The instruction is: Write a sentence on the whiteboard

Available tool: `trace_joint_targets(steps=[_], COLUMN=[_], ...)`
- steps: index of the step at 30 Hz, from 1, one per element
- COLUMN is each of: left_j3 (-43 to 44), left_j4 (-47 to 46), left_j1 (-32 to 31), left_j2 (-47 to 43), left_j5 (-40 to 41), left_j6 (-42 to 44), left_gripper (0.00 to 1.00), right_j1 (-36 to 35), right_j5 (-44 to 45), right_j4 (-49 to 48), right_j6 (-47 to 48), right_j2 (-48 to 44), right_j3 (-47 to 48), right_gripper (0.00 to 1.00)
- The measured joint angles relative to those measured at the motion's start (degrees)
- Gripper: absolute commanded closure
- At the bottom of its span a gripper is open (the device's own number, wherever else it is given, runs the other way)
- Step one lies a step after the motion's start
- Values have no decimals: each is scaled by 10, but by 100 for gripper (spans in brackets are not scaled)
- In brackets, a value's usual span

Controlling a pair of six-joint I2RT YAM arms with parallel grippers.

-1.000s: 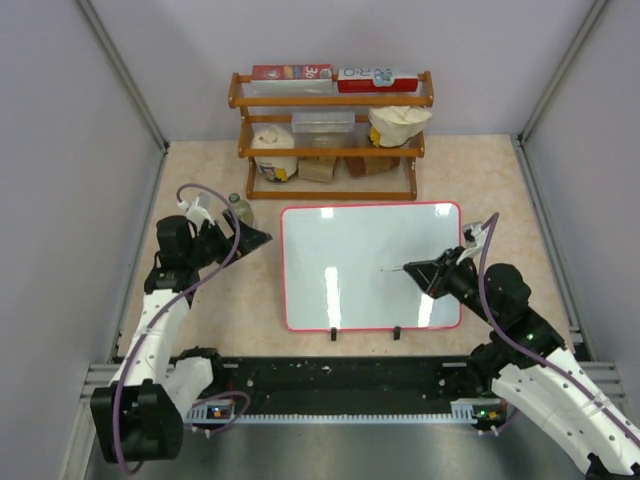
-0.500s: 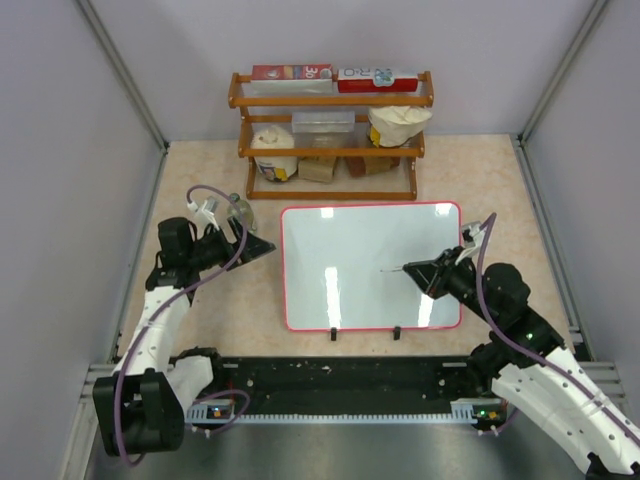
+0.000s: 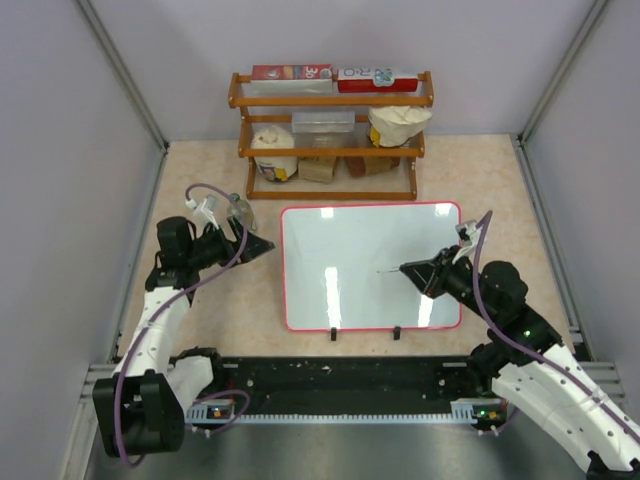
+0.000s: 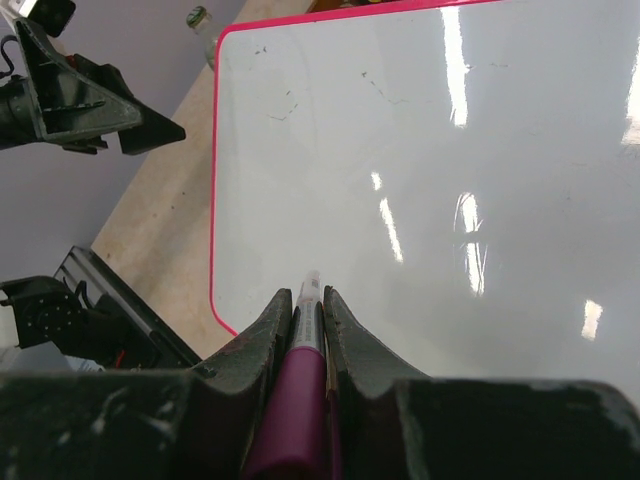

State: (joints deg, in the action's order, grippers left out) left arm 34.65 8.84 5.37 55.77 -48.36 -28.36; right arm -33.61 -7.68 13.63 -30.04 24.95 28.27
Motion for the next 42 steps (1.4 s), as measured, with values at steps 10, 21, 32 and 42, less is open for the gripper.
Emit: trace_joint_targets(steps=[10,21,32,42], left_j3=[-19,-52,-76,-57], left_j4=[-32,-126,-303,-312], left_j1=[-2,-2,-28,-90], left_j2=[0,7,72,142], left_j5=[9,6,-41,-2], left_j6=[-5,-42,-106,-63], left_gripper=[3,2,5,9], right_j1=[0,0,0,0], right_j5=[-9,-15,-27,-31], right_j4=[-16,-19,-20,-21], right_j6=[0,-2,-2,-2], right_j2=[18,22,34,37], right_j3=[0,0,19,22], right_gripper=[100,100,100,100])
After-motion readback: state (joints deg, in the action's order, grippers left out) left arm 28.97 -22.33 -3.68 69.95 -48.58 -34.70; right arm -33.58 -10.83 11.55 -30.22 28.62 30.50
